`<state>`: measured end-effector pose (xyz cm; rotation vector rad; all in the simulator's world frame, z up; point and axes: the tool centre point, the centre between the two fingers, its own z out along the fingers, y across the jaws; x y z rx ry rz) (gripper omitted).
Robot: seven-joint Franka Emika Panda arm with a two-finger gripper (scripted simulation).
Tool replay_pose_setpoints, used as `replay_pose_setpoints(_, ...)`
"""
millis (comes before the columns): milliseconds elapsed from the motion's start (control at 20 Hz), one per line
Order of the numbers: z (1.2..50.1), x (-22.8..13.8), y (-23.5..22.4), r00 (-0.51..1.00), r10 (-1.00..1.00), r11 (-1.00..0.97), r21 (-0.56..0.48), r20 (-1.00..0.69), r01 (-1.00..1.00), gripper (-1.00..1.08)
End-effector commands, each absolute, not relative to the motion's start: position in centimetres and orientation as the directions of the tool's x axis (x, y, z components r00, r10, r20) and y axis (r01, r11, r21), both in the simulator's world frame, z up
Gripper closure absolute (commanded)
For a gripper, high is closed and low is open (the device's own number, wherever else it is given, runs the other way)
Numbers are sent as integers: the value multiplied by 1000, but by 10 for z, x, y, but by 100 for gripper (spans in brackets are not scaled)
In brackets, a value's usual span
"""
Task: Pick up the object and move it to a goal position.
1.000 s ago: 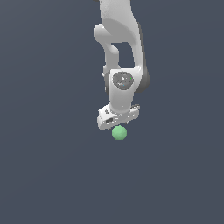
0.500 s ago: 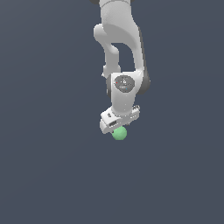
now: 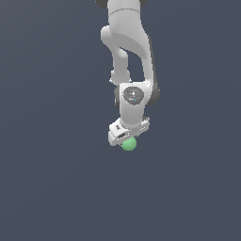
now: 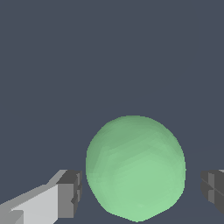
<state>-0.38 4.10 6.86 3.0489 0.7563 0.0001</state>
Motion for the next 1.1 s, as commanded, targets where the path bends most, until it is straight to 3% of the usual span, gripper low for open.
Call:
replay_pose_setpoints(0,55,-5,41,883,469,-883,0,0,469,-92)
replay_pose_setpoints(350,40,-3,41,883,470,-883,0,0,470,-92)
replay_pose_setpoints(400,40,-3,41,883,470,-883,0,0,470,108)
replay_pose_setpoints(1050,60,7,42,881,473,-881,14,30,472,108)
